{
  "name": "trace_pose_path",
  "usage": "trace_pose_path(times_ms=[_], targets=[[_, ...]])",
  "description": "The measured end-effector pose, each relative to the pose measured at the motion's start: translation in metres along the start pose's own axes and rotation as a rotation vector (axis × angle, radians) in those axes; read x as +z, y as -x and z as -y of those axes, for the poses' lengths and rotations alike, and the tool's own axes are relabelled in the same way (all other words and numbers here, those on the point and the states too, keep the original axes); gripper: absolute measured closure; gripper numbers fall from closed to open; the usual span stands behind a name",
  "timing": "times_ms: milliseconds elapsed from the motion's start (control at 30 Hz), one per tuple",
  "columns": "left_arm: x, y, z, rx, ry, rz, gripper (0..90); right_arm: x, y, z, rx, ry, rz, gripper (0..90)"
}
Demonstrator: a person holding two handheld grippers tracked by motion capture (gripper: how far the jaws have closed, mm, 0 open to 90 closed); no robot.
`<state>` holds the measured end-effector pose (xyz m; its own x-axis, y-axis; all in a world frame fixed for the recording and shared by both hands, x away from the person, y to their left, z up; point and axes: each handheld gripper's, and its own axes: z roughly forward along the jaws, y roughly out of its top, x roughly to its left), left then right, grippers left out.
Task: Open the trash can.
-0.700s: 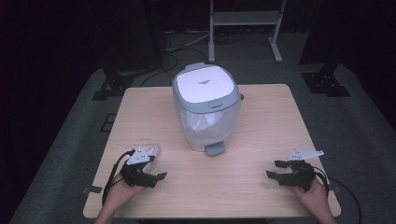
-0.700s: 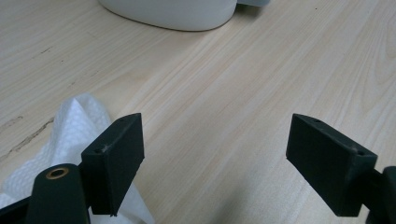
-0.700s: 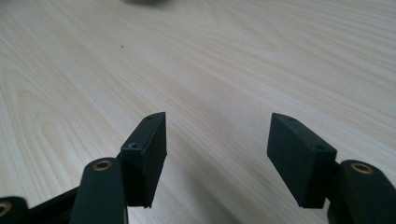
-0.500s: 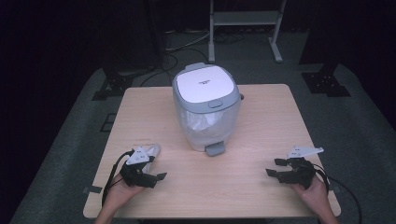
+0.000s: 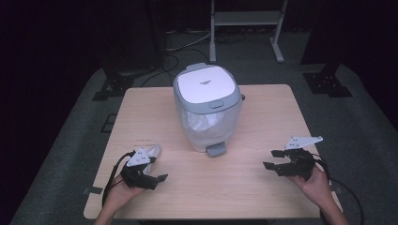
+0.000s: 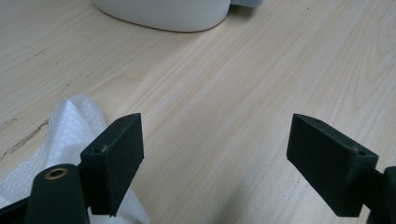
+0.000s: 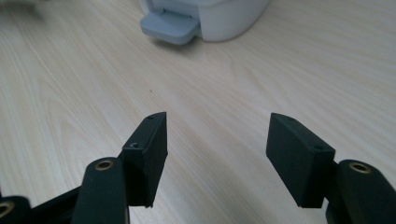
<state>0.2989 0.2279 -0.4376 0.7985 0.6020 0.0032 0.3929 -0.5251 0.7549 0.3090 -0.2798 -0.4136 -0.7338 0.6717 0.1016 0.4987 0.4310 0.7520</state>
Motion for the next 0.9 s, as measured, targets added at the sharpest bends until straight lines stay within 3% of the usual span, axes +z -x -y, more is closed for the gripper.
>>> trace_pose_path(times_ms=[200,900], targets=[[0.001,-0.001,0.001,0.010,-0.020,0.005,17.4,-0.009,-0.002,-0.029,-0.033,-0.003,-0.007,37.7],[-0.005,-0.002,0.003,-0.008,-0.001,-0.003,17.3,-0.026,-0.023,-0.105,-0.143,-0.014,-0.045,37.2]])
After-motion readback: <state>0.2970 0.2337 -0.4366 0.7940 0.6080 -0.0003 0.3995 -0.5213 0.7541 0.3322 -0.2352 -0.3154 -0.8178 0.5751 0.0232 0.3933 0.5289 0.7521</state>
